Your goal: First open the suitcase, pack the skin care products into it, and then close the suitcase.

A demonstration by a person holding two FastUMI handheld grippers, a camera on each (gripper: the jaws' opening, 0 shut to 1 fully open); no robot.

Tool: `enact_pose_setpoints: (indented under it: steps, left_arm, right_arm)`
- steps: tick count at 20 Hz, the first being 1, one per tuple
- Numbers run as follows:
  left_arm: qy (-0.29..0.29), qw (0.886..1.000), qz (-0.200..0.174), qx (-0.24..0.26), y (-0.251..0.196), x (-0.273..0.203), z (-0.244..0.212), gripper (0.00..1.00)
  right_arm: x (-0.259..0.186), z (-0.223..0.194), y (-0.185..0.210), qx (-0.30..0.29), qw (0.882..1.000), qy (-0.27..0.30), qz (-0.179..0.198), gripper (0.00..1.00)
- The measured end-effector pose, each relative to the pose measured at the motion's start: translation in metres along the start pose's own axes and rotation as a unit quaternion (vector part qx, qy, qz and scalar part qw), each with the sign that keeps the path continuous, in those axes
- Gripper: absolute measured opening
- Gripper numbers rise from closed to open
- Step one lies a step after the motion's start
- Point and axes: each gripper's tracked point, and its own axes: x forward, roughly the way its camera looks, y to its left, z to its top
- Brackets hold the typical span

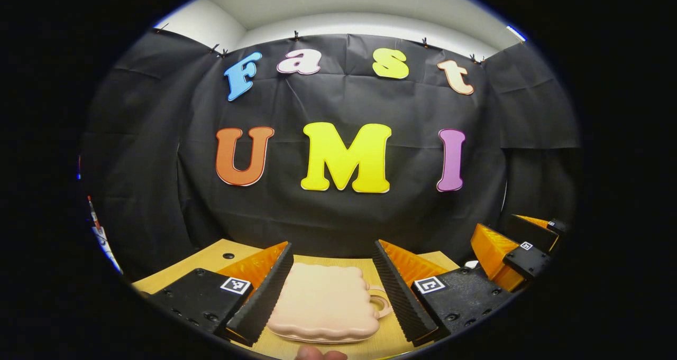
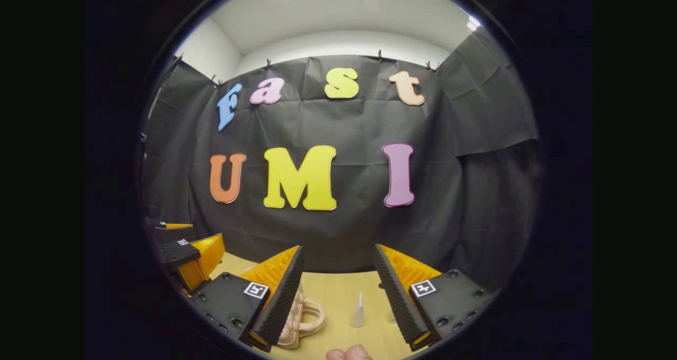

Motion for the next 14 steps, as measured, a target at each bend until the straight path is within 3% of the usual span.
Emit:
enact_pose_setpoints:
  steps: [14]
  left_arm:
    - [0.016,0.999,-0.019,0.024,-0.023,0.001,-0.013,0.96]
  right_arm:
    - [0.003,-0.018,-0.032,0.006,1.000,0.011,-0.014,0.79]
